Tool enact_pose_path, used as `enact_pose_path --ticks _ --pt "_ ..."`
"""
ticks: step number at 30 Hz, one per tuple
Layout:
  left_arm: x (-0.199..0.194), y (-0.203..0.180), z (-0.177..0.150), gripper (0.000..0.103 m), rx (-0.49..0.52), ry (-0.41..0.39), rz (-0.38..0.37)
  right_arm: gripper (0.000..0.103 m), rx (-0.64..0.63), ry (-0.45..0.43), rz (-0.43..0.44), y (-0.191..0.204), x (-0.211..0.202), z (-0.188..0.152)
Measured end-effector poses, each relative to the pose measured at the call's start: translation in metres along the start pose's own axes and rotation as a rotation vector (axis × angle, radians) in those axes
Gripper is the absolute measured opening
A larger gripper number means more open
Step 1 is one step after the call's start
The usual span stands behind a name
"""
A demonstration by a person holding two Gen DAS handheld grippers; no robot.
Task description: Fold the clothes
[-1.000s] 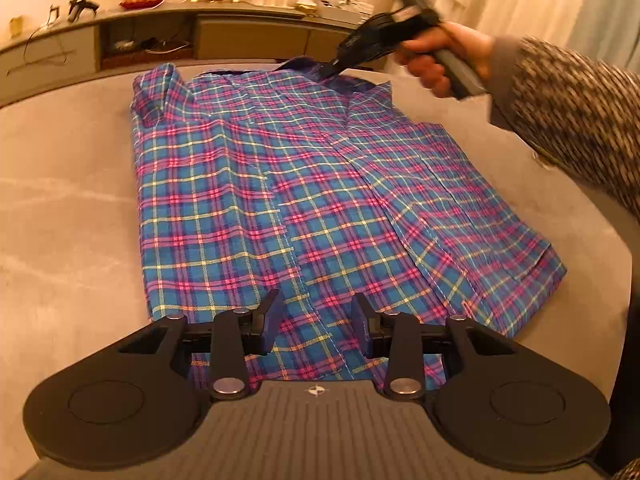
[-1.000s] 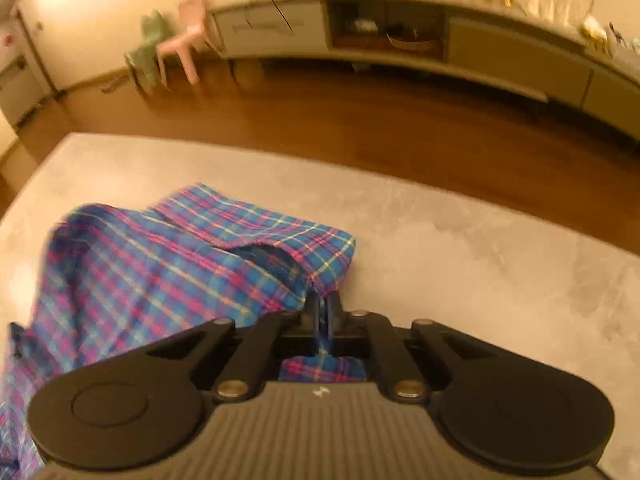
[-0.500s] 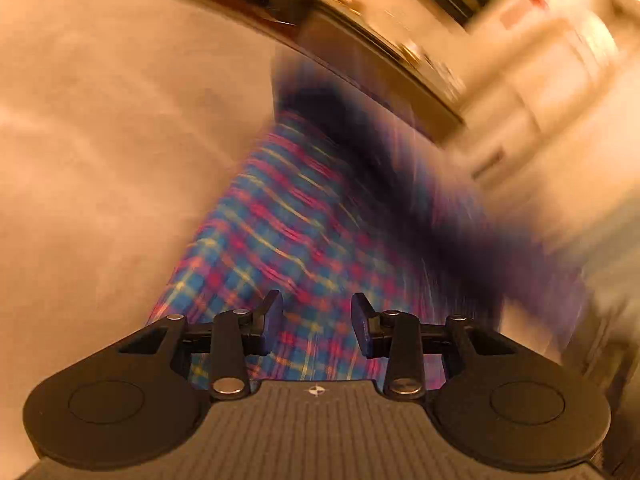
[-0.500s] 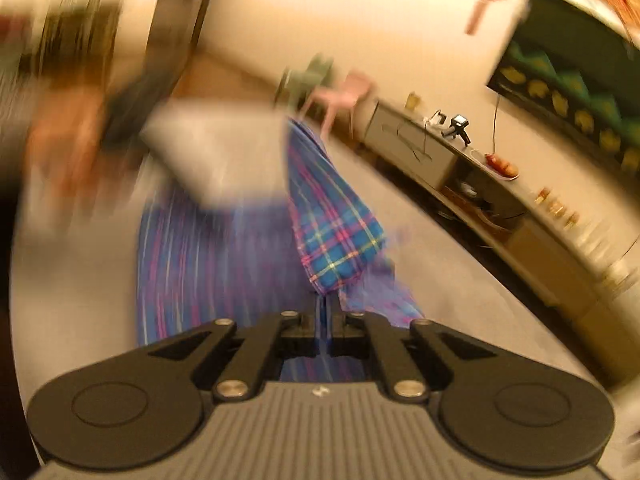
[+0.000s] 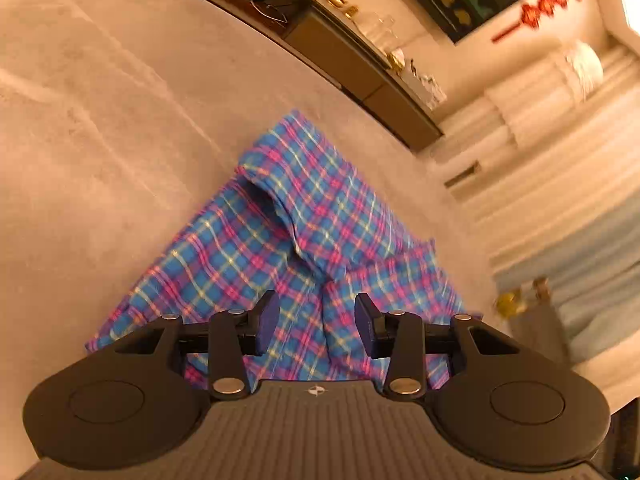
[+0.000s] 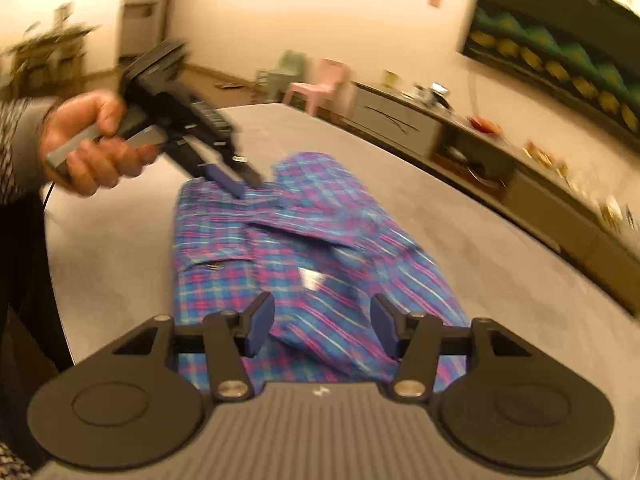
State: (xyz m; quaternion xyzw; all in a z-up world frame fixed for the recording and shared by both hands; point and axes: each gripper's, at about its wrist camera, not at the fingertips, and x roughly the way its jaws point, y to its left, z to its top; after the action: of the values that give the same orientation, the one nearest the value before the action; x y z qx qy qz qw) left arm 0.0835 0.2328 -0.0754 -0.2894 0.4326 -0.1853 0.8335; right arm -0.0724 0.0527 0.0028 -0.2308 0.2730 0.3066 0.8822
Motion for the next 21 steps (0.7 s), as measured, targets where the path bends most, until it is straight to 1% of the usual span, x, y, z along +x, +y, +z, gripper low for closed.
enact_pose_path --ticks 2,4,6,7,8,10,11,15,16,18,21 --pt "0.003 0.002 -0.009 0.044 -0.003 0.019 0.024 0.049 -0.114 0.039 -0.010 0.022 0.021 0.004" --pt "0.005 0.003 -0.015 0.044 -0.001 0.026 0.039 0.048 -0.240 0.105 -0.075 0.038 0.041 -0.001" --pt "0.008 0.004 -0.011 0.044 0.011 0.024 0.045 0.040 -0.335 0.176 -0.138 0.048 0.061 -0.007" --pt "0.009 0.003 -0.011 0.044 0.013 0.023 0.047 0.023 -0.363 0.202 -0.160 0.050 0.068 -0.009" --pt "0.009 0.003 -0.011 0.044 0.013 0.020 0.048 0.007 -0.354 0.199 -0.163 0.050 0.070 -0.006" --pt "0.010 0.004 -0.011 0.044 0.010 0.014 0.047 0.005 -0.333 0.185 -0.167 0.049 0.073 0.001" --pt "0.010 0.006 -0.011 0.044 -0.002 0.012 0.044 0.005 -0.309 0.155 -0.160 0.049 0.068 0.009" --pt "0.003 0.015 -0.013 0.044 -0.077 0.003 0.026 0.005 -0.220 0.059 -0.097 0.054 0.035 0.040" --pt "0.002 0.017 -0.013 0.044 -0.095 0.000 0.021 0.005 -0.214 0.059 -0.066 0.058 0.029 0.042" --pt "-0.002 0.019 -0.014 0.044 -0.122 -0.009 0.016 0.005 -0.227 0.079 -0.012 0.067 0.023 0.037" --pt "-0.007 0.022 -0.015 0.044 -0.152 -0.023 0.015 0.004 -0.235 0.113 0.050 0.082 0.024 0.021"
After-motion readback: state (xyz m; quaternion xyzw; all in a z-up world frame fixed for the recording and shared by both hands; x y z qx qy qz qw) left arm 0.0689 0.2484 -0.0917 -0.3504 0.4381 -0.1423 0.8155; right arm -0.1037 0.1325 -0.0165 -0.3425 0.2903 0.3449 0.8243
